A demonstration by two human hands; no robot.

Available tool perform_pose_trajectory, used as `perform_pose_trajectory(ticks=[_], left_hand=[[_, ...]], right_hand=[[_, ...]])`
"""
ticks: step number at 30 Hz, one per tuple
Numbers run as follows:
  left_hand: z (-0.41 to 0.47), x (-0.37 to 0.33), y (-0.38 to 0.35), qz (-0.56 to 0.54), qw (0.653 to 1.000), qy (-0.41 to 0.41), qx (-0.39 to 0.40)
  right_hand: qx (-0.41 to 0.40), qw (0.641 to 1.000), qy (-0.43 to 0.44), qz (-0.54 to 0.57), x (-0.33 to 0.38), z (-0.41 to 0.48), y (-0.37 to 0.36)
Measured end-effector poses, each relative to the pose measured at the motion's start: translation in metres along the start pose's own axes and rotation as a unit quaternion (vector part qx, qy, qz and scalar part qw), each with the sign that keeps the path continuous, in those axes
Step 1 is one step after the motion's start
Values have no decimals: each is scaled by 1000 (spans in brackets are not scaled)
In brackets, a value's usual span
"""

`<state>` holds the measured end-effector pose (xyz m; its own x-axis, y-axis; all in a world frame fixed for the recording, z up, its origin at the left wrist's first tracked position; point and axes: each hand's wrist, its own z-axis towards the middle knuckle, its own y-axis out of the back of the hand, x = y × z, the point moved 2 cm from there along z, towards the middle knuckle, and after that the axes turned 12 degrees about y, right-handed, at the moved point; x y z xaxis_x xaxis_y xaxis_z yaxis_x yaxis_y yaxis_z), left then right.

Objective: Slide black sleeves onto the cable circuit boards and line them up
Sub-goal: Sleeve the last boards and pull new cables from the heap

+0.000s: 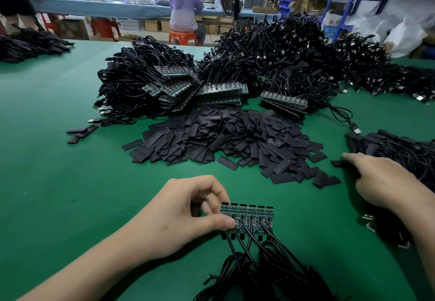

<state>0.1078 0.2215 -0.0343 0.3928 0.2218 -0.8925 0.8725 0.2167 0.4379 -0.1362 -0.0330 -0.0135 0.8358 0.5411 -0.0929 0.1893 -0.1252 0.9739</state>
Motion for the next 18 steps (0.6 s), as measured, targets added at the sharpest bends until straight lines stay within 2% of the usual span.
perform_pose_trajectory(ticks=[2, 7, 13, 16, 18], left_hand=[[0, -1, 0, 5, 1000, 0, -2], [0, -5, -3, 2, 1000, 7, -8], [0, -9, -5, -61, 997, 37, 7], [0, -10, -4, -84, 995, 44, 12], [1, -11, -3, -104, 993, 47, 6]], right_hand=[[2, 999, 19, -38, 11, -3, -3], [-68, 993, 81, -50, 51, -6, -17], [-102, 979, 166, 62, 81, -8, -24], [-108, 976, 176, 69, 84, -12, -21], [-182, 964, 182, 65, 84, -15, -12]])
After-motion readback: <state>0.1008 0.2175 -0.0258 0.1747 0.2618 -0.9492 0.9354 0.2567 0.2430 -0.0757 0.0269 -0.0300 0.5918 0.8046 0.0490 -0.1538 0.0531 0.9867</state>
